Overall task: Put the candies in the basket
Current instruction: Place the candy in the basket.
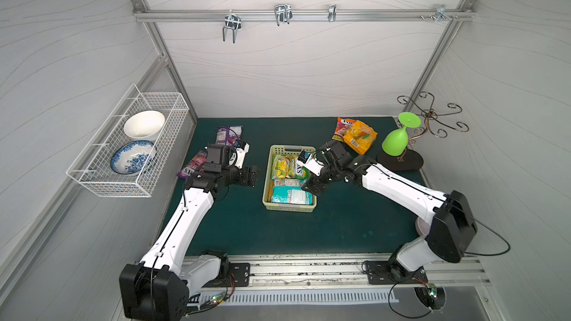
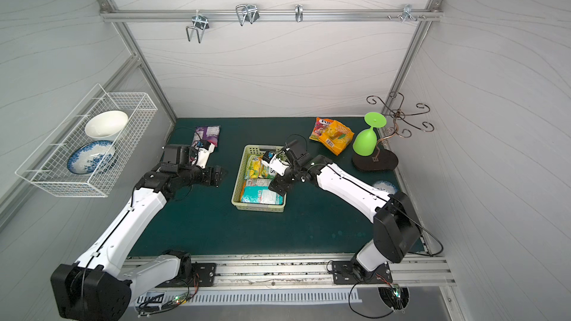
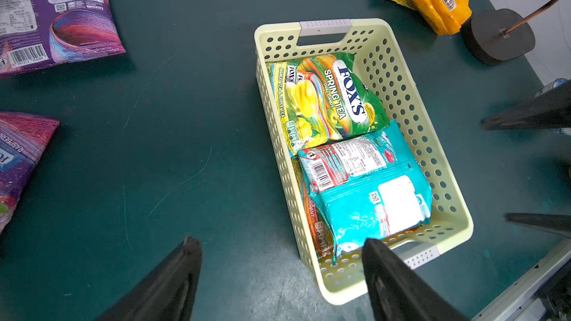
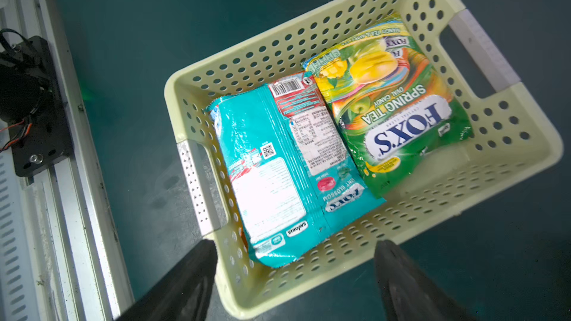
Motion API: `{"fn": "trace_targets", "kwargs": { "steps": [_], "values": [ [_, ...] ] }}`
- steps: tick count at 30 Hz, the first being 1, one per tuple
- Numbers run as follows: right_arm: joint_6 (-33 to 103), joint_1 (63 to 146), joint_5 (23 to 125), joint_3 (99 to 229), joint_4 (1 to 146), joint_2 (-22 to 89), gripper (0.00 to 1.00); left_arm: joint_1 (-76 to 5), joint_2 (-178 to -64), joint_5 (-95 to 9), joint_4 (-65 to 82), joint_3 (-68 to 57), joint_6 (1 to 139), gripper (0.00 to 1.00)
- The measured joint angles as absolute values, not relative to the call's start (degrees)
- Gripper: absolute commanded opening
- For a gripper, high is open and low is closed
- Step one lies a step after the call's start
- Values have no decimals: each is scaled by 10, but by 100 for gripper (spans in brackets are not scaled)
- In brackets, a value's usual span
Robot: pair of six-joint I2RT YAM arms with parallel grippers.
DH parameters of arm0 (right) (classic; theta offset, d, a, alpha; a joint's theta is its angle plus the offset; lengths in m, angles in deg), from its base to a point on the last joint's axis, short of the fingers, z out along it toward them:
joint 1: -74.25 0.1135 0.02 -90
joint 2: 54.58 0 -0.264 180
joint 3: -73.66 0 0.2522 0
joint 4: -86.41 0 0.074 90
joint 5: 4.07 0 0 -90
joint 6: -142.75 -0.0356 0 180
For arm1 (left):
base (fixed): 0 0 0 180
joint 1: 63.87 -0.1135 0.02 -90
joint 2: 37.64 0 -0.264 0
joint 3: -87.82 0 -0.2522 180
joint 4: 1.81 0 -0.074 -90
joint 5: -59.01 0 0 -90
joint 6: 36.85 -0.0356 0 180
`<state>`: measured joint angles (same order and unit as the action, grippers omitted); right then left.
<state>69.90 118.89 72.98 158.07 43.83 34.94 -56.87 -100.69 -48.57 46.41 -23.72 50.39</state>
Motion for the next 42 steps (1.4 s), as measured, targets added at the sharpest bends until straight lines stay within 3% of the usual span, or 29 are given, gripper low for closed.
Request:
{"fn": "trace_targets", "kwargs": {
  "steps": [5, 14, 18, 26, 33, 42],
  "values": [
    [708, 1191, 711, 1614, 437, 415, 77, -569, -1006, -484, 468, -232, 504, 88],
    [720, 1216, 685, 1654, 437, 526, 75, -569, -1001, -481, 473, -226, 504, 90],
    [724, 1238, 710, 1680, 439, 568, 68, -569, -1001, -480, 480, -221, 504, 90],
    [729, 1262, 772, 1712, 437, 593, 69, -569, -1001, -478, 481, -216, 504, 91],
    [739, 1267, 764, 1740, 404, 593, 70, -568, -1001, -478, 481, -213, 504, 91],
    [734, 1257, 698, 1778, 392, 597, 39, -568, -1001, -476, 480, -213, 504, 91]
  ]
}}
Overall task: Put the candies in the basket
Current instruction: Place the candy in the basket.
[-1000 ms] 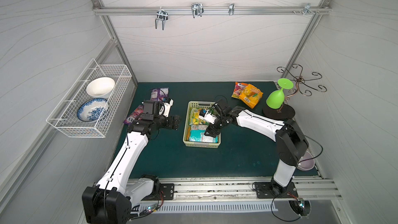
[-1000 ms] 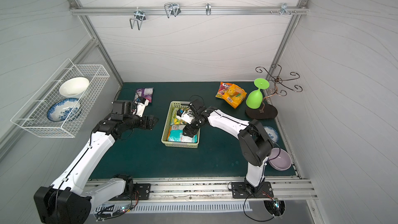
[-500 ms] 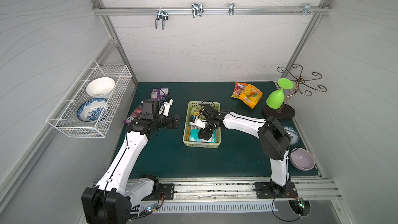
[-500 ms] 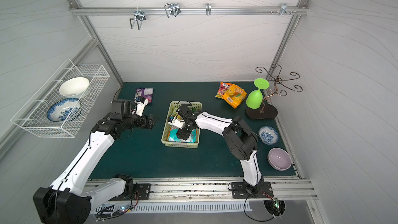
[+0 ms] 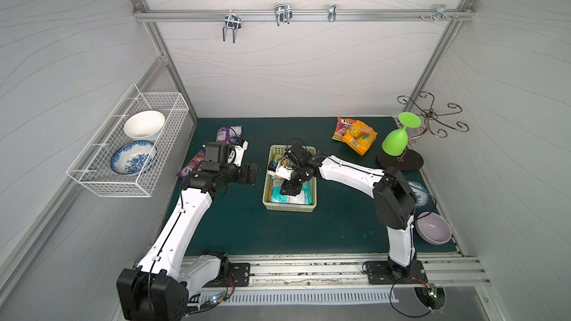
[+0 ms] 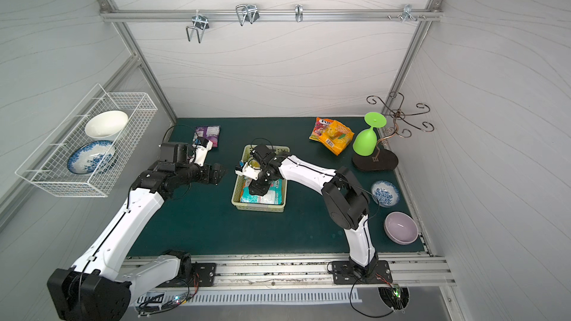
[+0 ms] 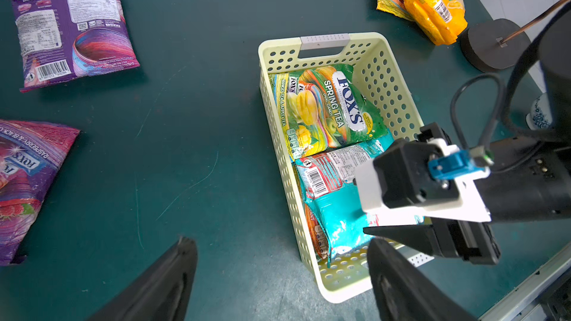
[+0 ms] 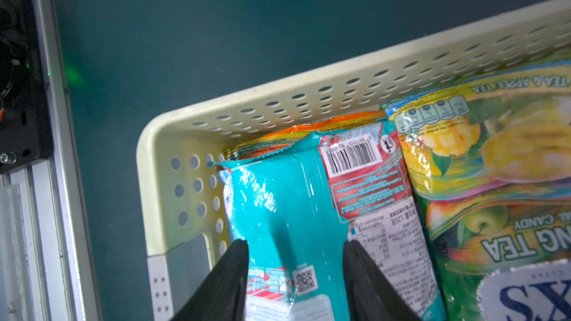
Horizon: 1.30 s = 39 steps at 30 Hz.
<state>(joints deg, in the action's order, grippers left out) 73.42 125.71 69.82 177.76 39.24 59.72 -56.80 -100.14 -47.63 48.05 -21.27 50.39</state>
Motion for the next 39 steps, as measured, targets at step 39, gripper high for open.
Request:
{"fn": "trace_targets", "kwargs": {
  "steps": [39],
  "values": [
    [706, 1243, 733, 1610, 433, 523, 19, -570, -1003, -475, 480, -212, 510, 91]
  ]
}}
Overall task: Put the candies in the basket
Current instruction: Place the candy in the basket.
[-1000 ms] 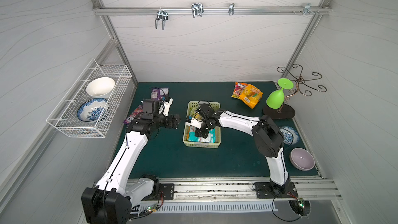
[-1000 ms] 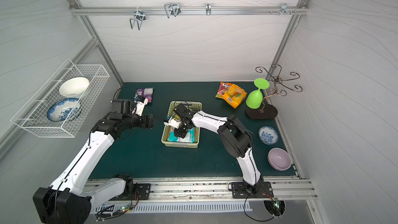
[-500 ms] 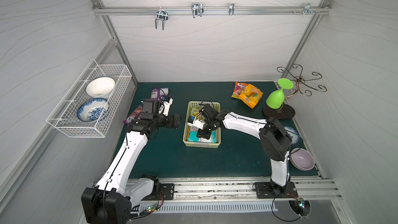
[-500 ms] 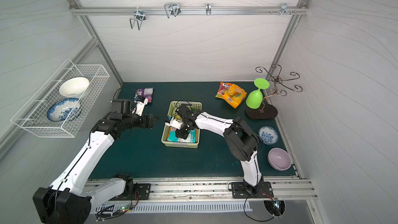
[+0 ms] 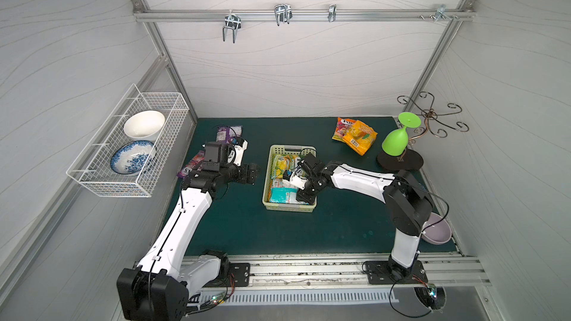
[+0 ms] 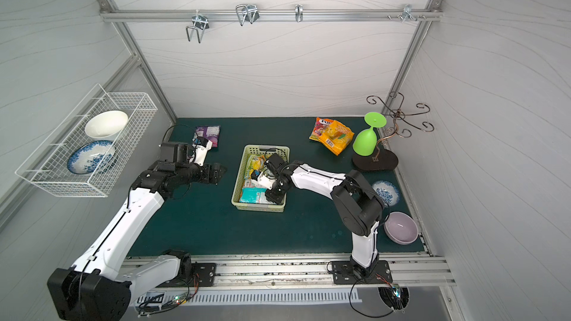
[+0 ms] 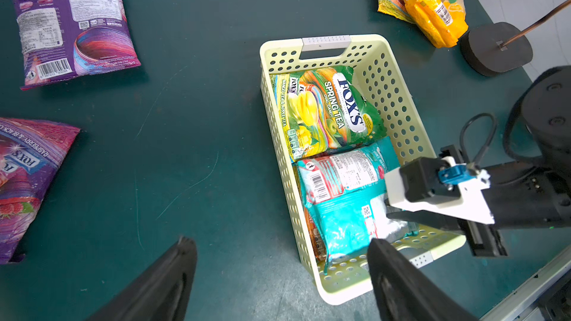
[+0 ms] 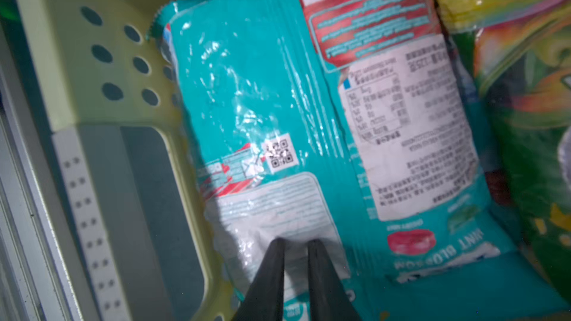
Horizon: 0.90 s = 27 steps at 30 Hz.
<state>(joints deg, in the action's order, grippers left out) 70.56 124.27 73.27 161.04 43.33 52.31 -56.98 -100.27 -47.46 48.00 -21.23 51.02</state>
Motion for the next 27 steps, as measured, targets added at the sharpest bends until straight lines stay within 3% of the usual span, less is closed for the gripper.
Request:
{"fn": "trace_targets", "kwargs": {
  "steps": [10, 27],
  "values": [
    [704, 1243, 750, 1608, 425, 494, 23, -571, -1008, -472, 479, -212, 519, 91],
    [626, 1152, 806, 1450, 447, 179, 46, -576, -1038, -385, 479, -198, 456, 90]
  ]
}}
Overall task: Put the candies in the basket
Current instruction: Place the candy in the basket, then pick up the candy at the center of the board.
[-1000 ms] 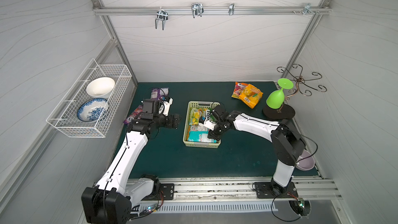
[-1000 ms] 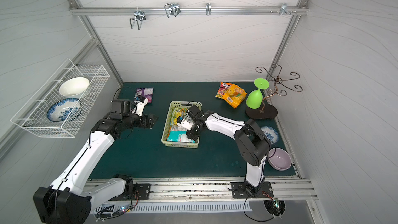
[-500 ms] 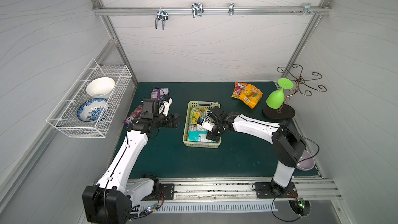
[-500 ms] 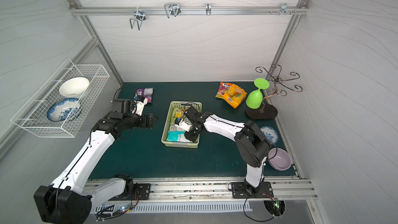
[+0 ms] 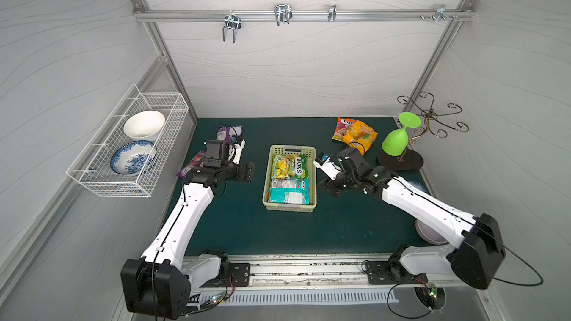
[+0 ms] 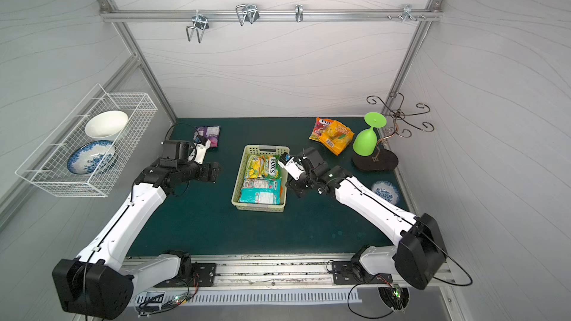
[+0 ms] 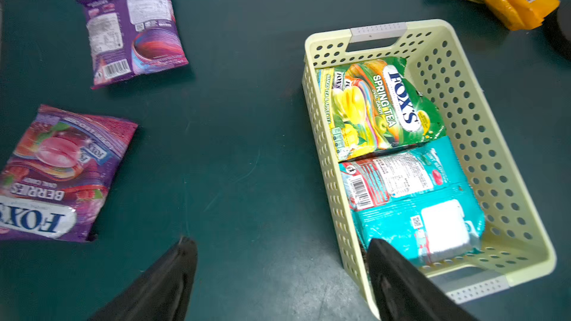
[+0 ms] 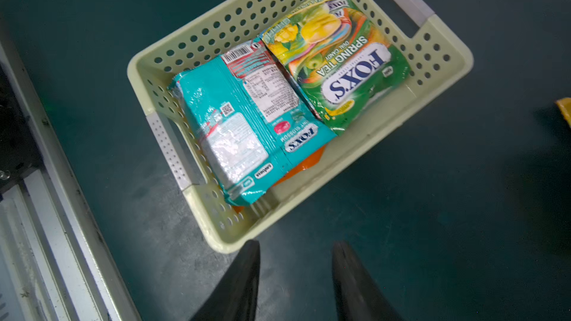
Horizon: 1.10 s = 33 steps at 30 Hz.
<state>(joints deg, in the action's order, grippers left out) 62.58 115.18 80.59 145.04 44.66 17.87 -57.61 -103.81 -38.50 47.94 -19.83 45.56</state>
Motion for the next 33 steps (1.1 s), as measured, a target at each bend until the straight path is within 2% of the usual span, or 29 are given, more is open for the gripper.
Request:
{"fn": "trace_targets", "kwargs": {
  "steps": [4, 10, 18, 21, 33],
  "values": [
    [609, 1121, 828, 1433, 446, 120, 59, -576, -1067, -357, 484, -175, 392, 90],
    [596, 1078, 856, 1403, 449, 42, 72, -580, -1138, -311, 512, -125, 270, 88],
    [589, 1060, 899, 1356, 463, -11, 96, -633, -1232, -294, 545, -42, 133, 86],
    [590, 1060, 913, 1340, 468, -25, 99, -652, -1266, -295, 545, -12, 89, 85],
    [598, 1049, 960, 1307, 501, -62, 99, -684, -1370, -300, 499, 12, -106, 79]
  ]
}}
